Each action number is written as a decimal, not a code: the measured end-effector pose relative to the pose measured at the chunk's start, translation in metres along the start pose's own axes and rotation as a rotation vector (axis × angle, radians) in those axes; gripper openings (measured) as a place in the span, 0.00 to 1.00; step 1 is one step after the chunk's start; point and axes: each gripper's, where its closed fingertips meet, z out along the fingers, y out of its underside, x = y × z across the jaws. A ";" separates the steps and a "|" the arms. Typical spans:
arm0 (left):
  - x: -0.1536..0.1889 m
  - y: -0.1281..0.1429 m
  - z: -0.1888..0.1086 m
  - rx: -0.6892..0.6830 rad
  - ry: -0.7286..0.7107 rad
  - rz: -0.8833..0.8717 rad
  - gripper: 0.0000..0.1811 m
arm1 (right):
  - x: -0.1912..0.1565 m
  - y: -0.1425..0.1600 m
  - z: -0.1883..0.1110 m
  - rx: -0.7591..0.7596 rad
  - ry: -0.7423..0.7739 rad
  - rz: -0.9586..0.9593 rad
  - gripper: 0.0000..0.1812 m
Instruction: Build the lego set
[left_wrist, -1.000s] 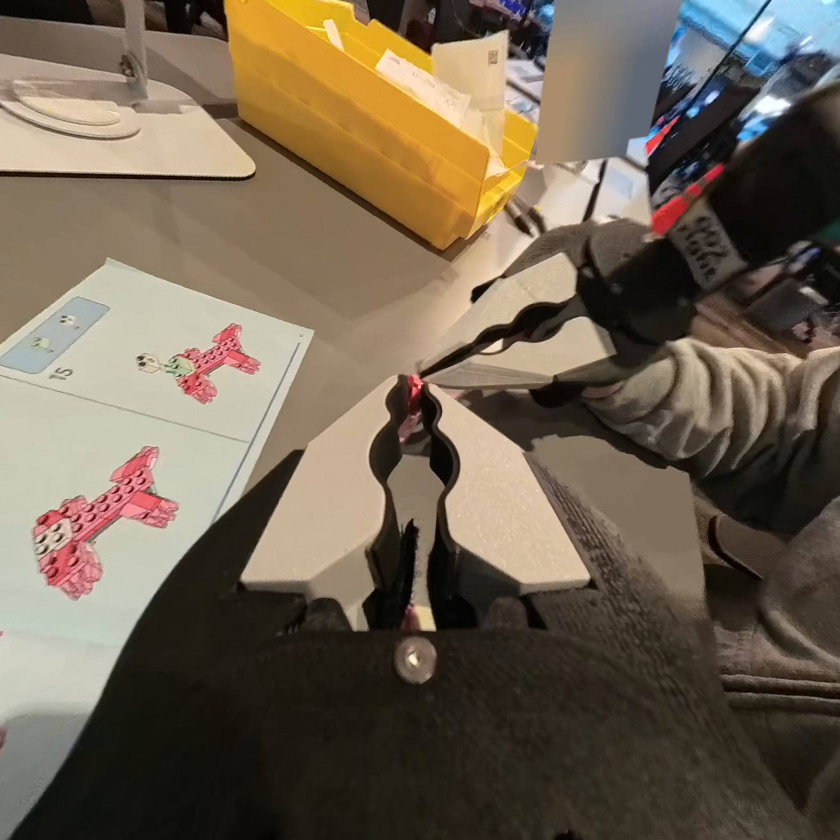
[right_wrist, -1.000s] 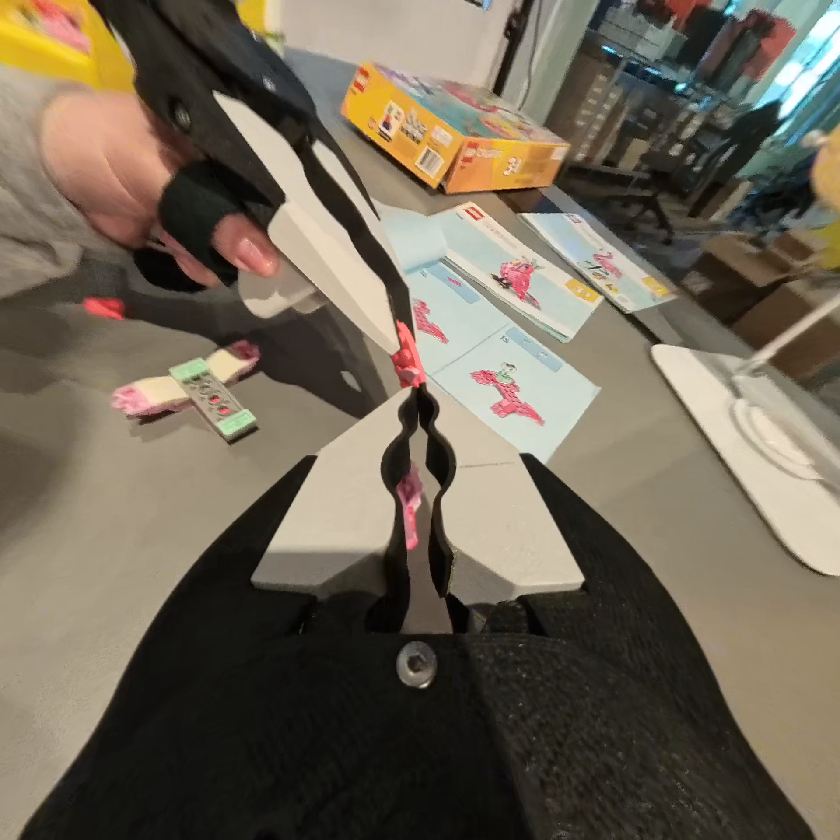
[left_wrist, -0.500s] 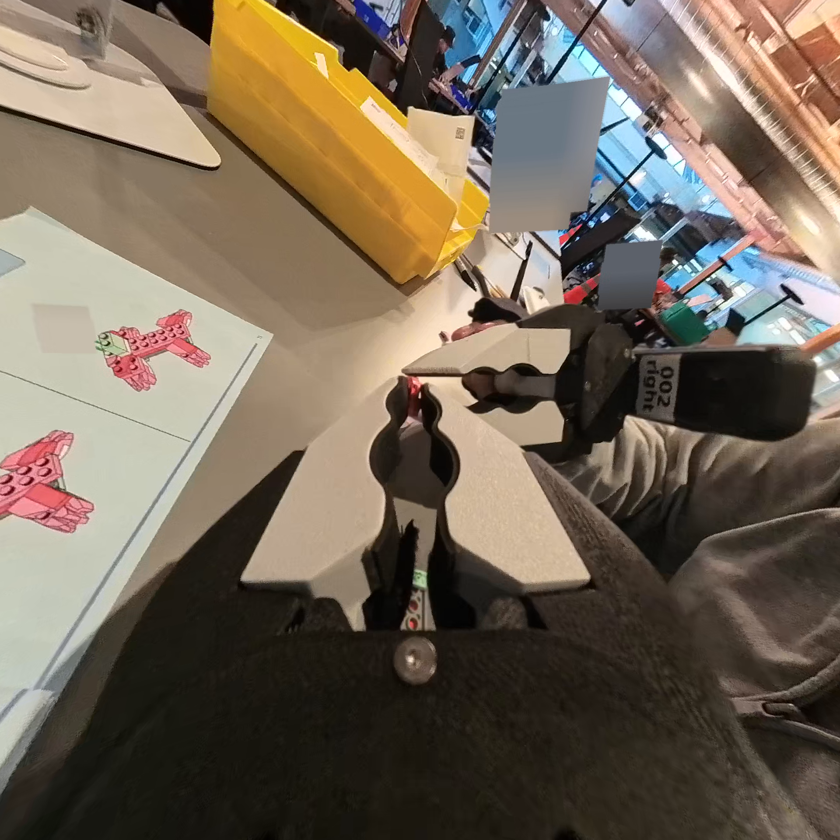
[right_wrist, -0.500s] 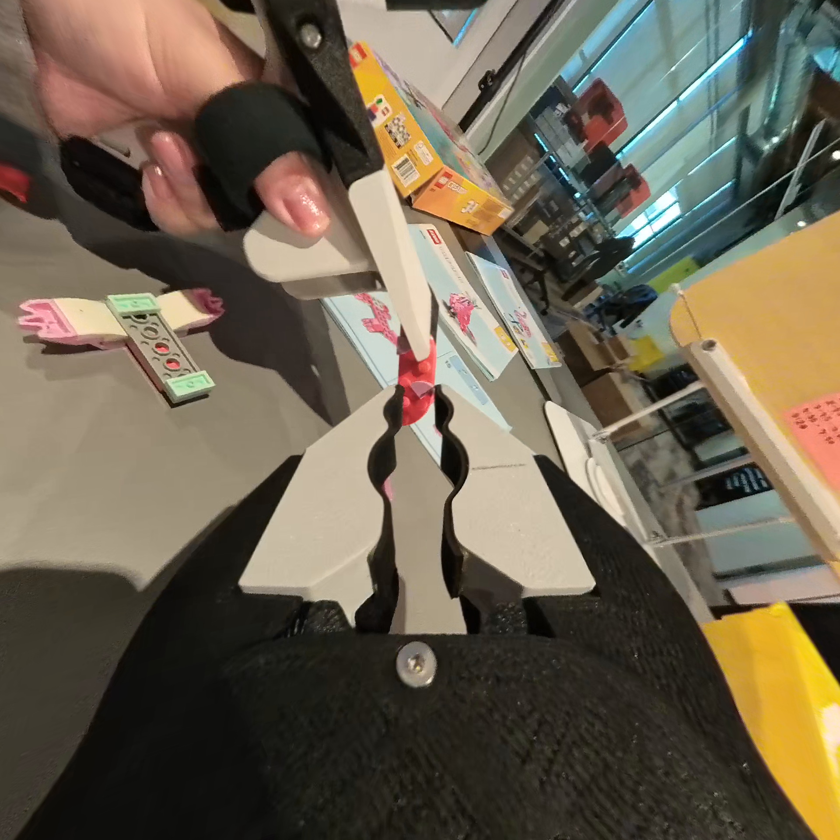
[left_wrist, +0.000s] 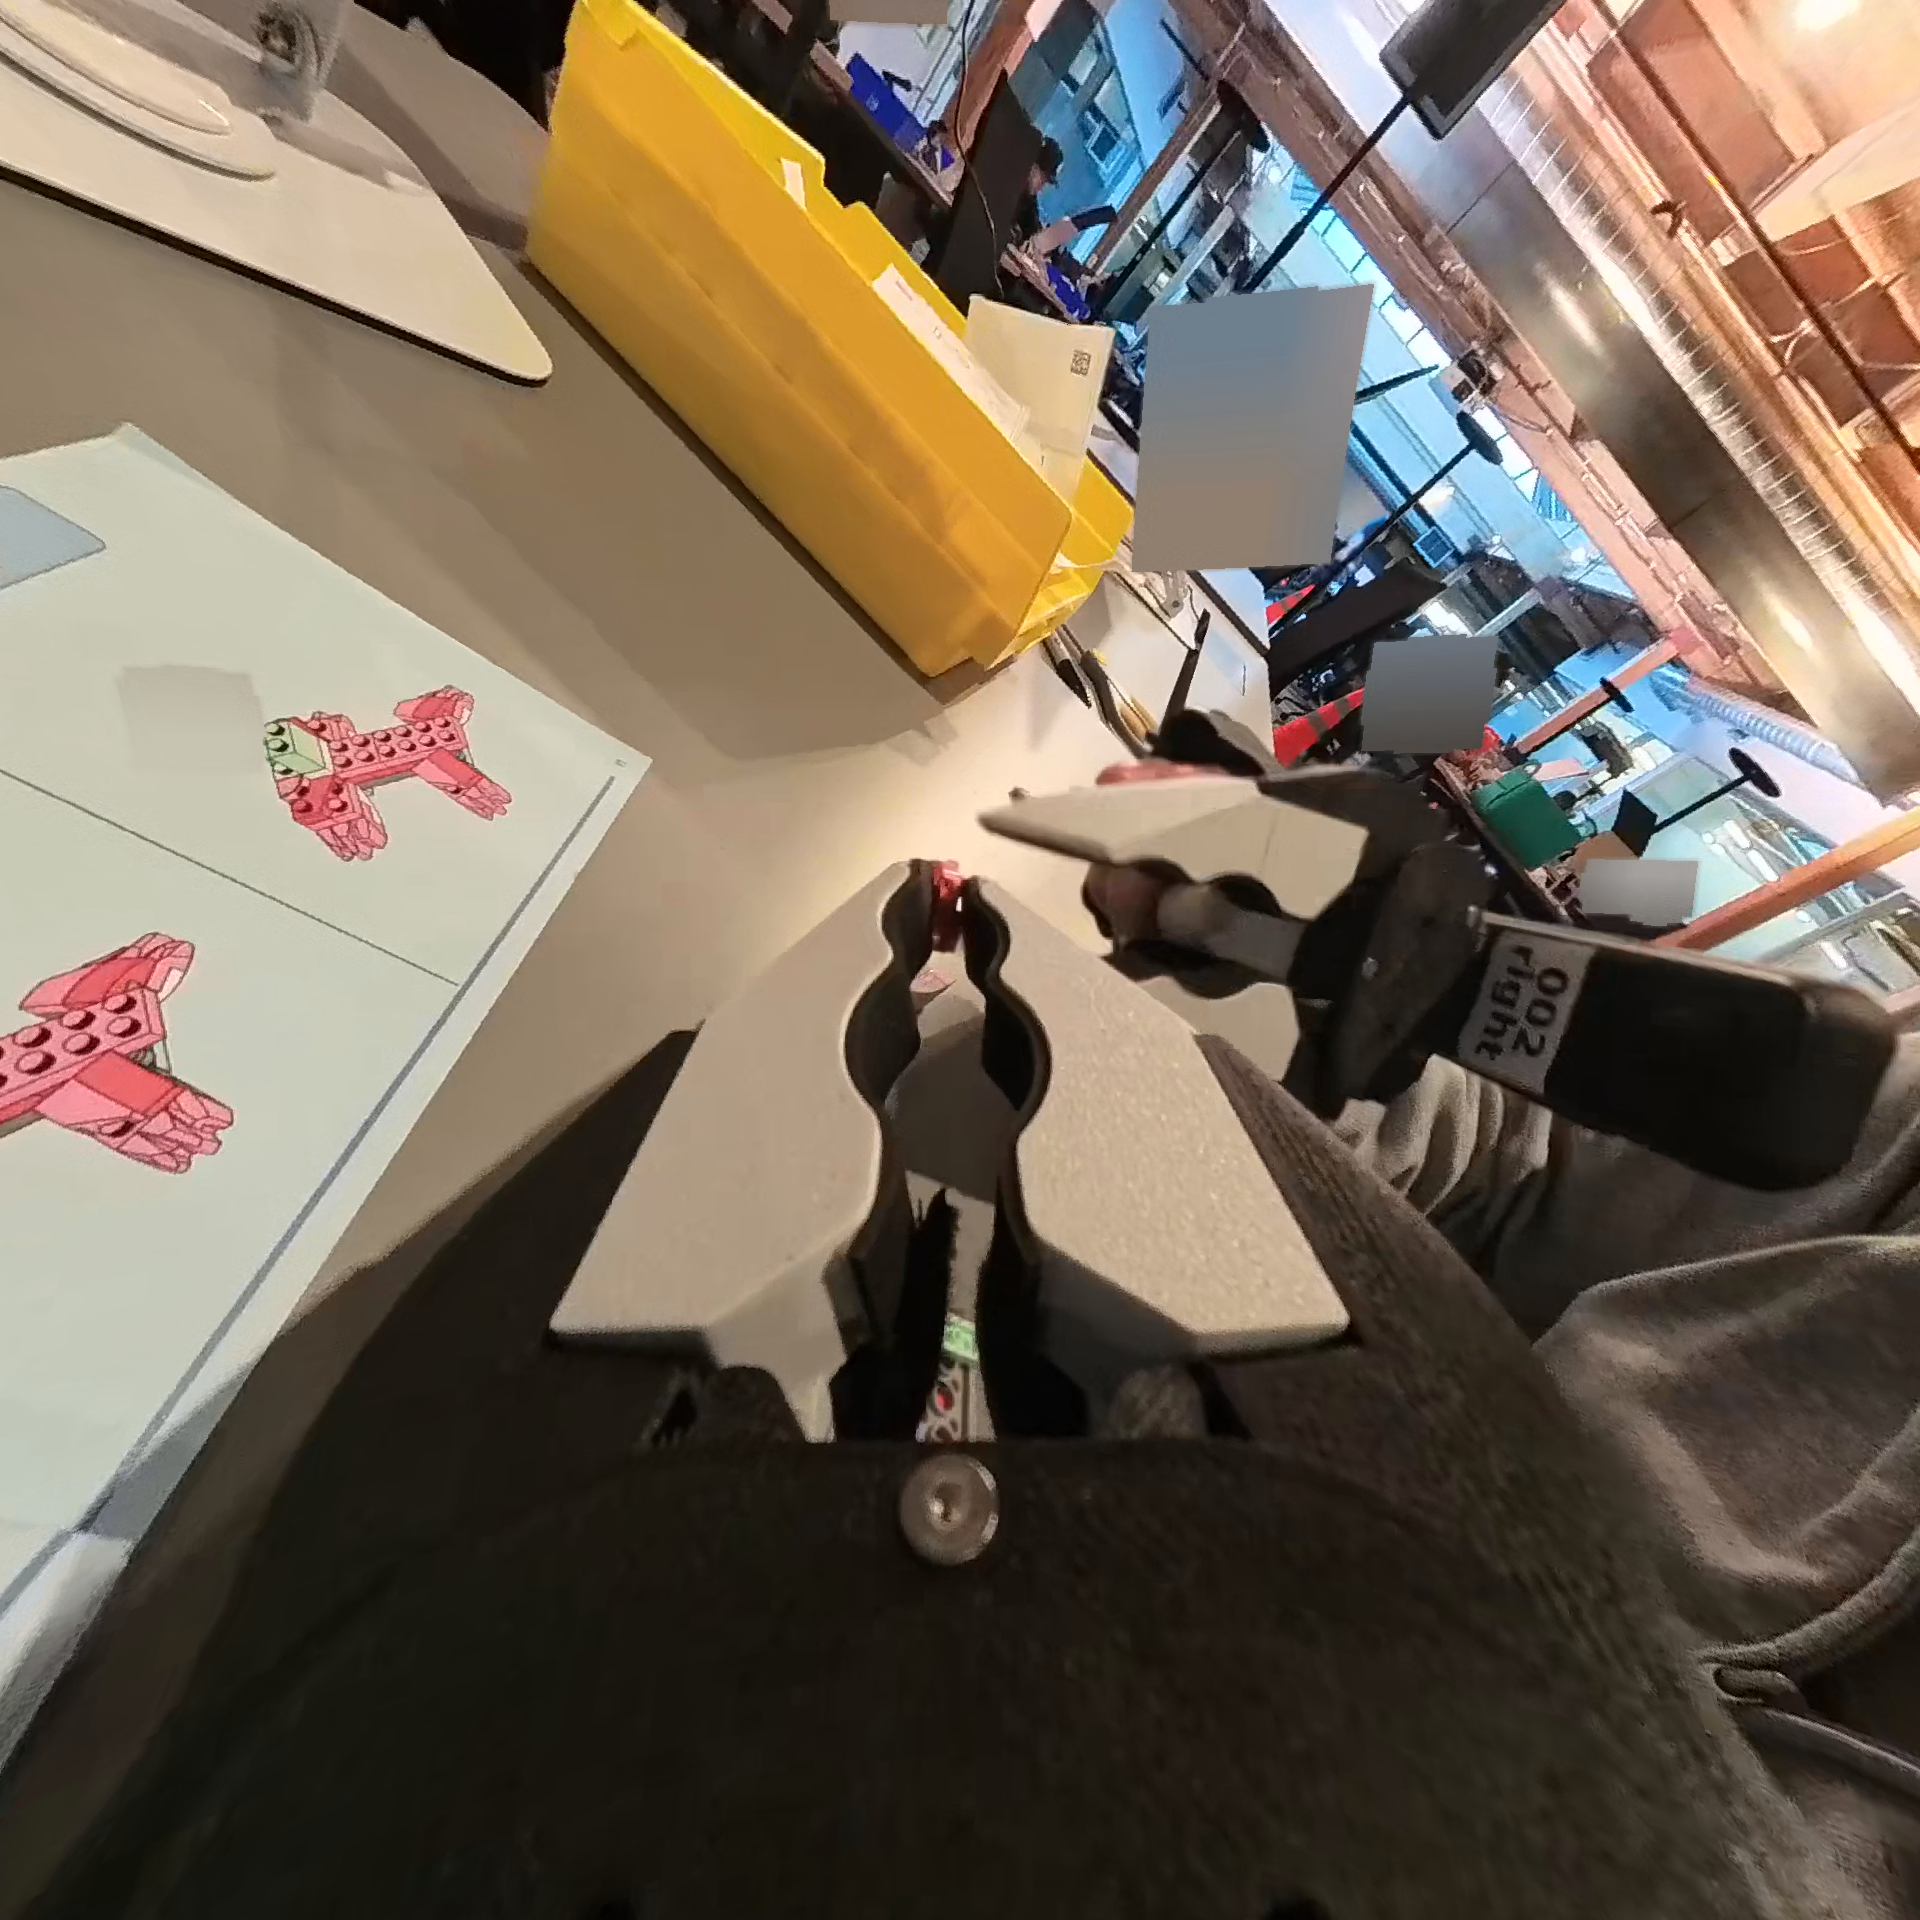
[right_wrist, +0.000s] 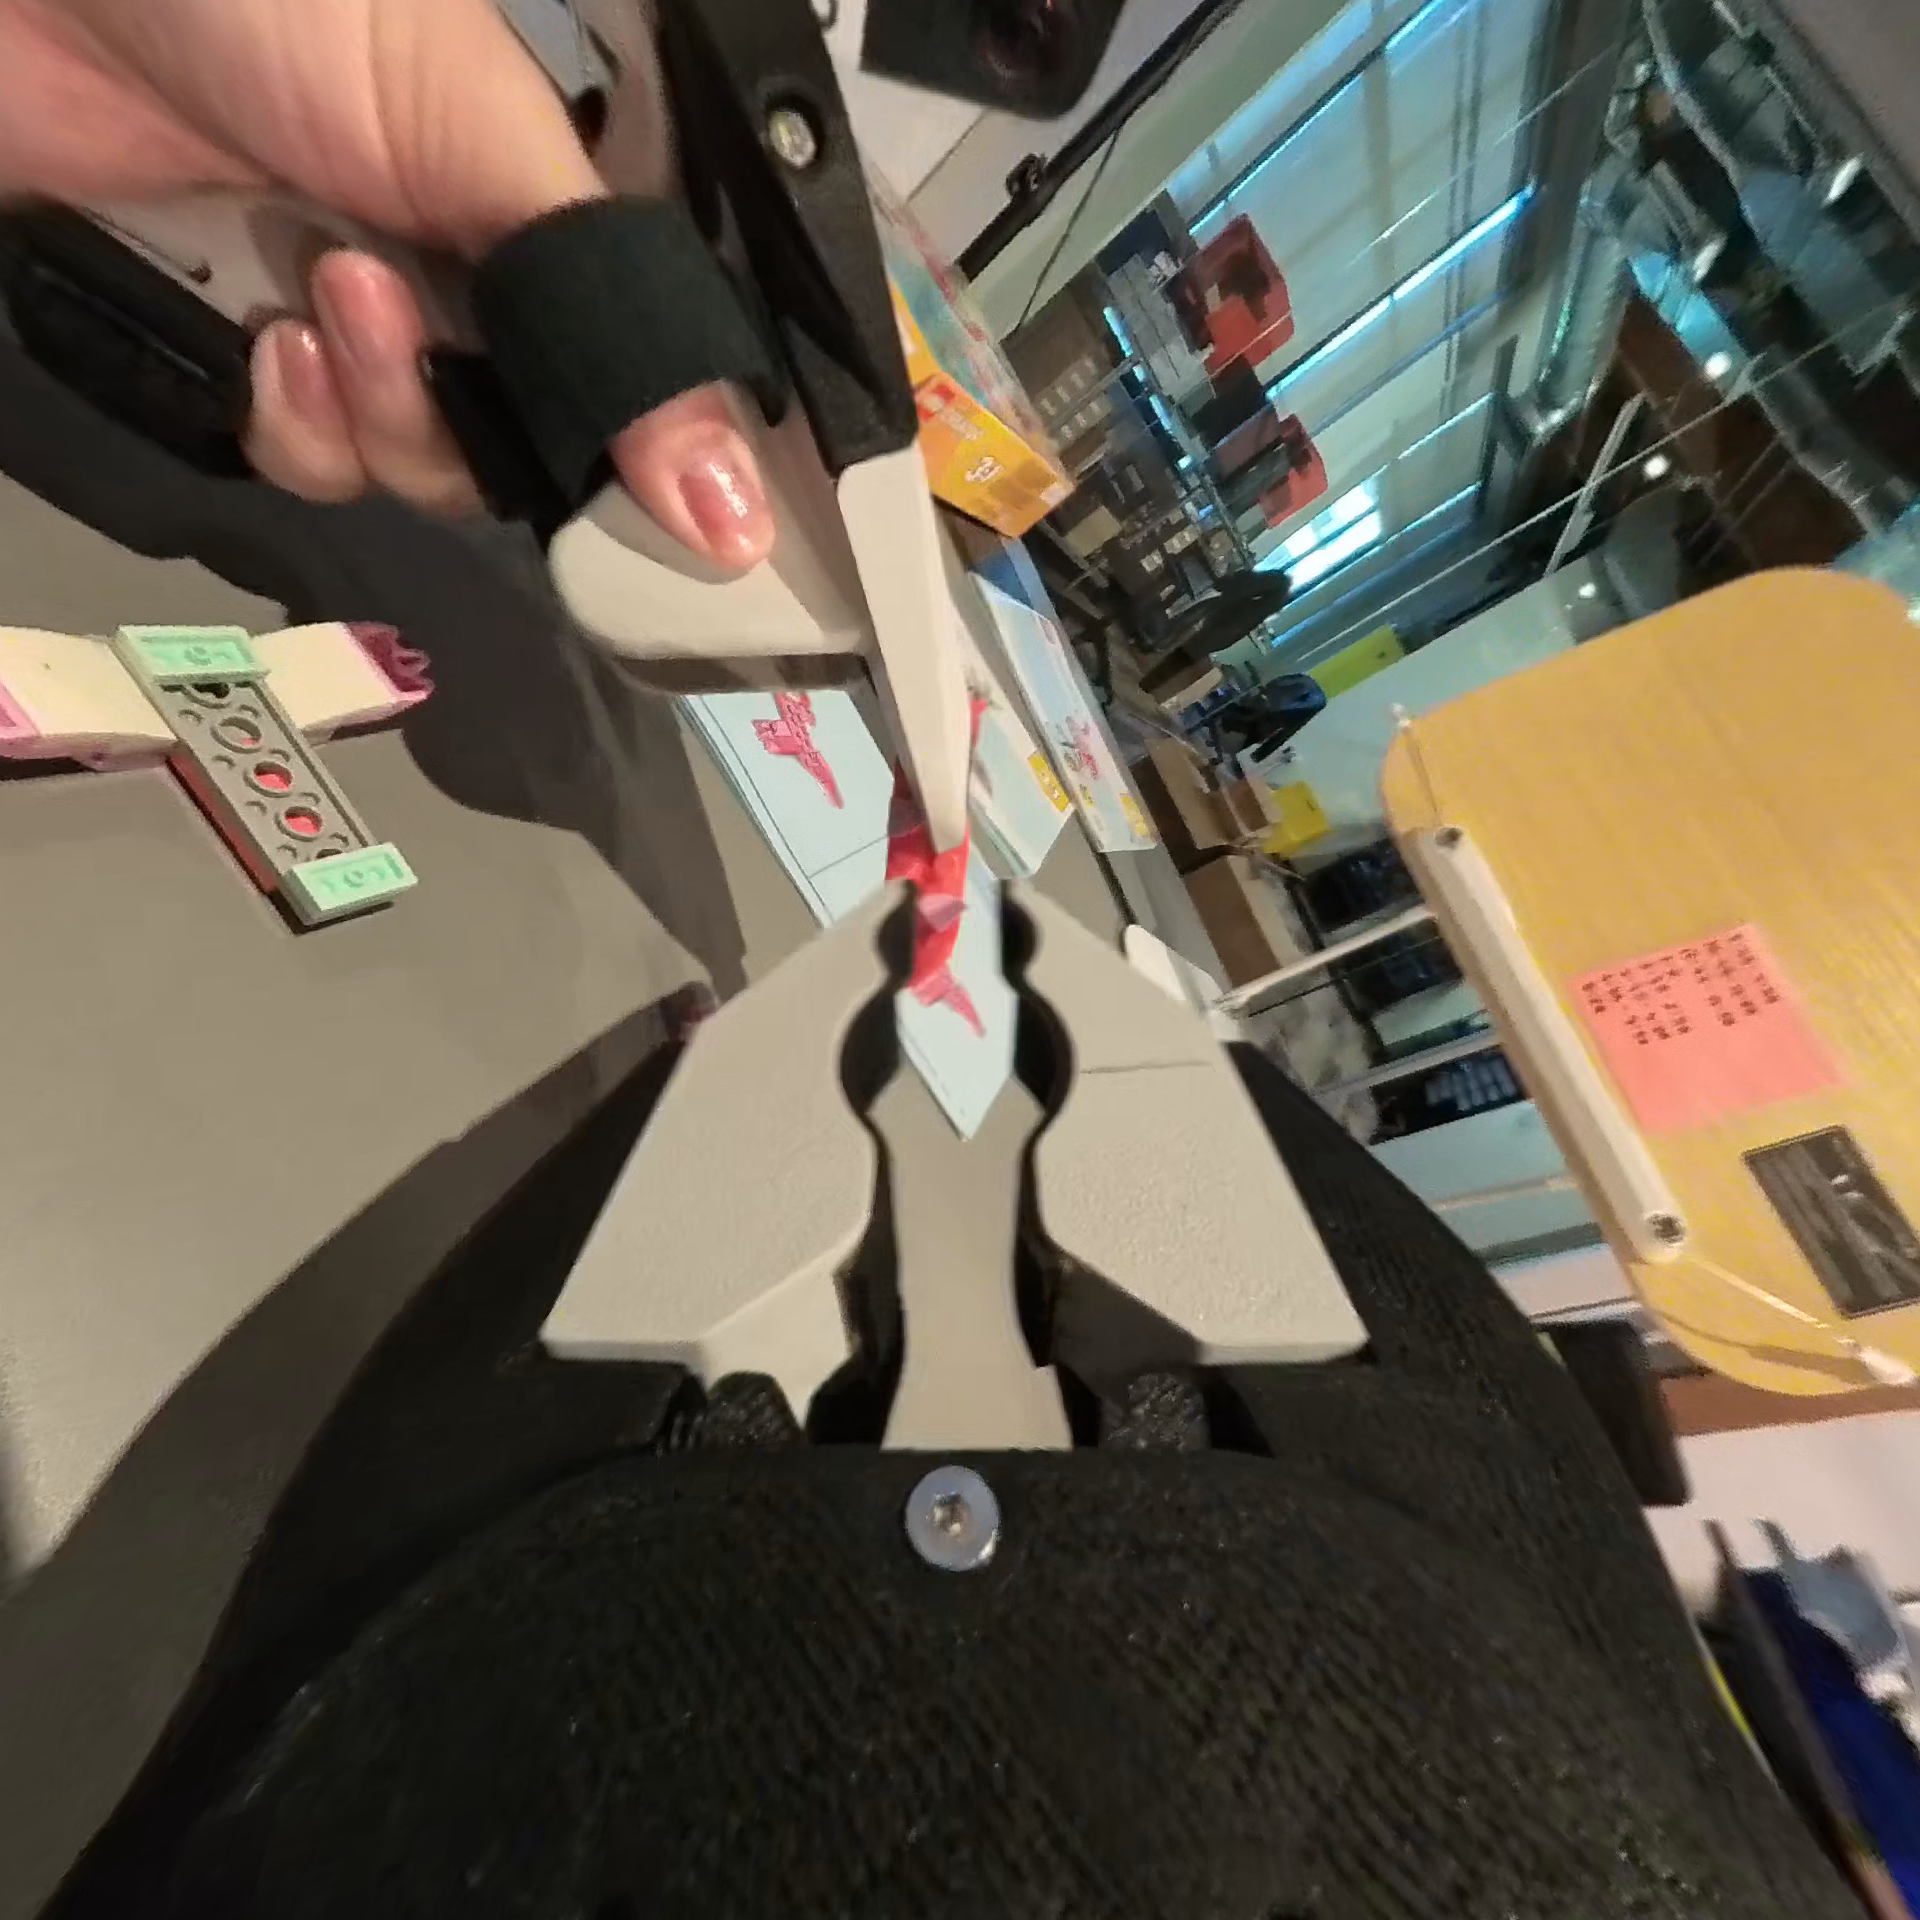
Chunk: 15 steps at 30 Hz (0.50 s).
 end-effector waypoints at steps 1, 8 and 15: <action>0.001 0.000 0.000 0.001 0.004 0.000 0.02 | -0.002 0.004 0.002 -0.017 -0.024 0.029 0.14; 0.006 0.001 0.001 0.004 0.048 -0.045 0.02 | -0.004 0.006 0.004 -0.042 -0.011 -0.031 0.09; 0.010 0.007 0.002 -0.072 0.045 0.084 0.05 | -0.008 0.003 0.002 -0.027 -0.066 0.023 0.08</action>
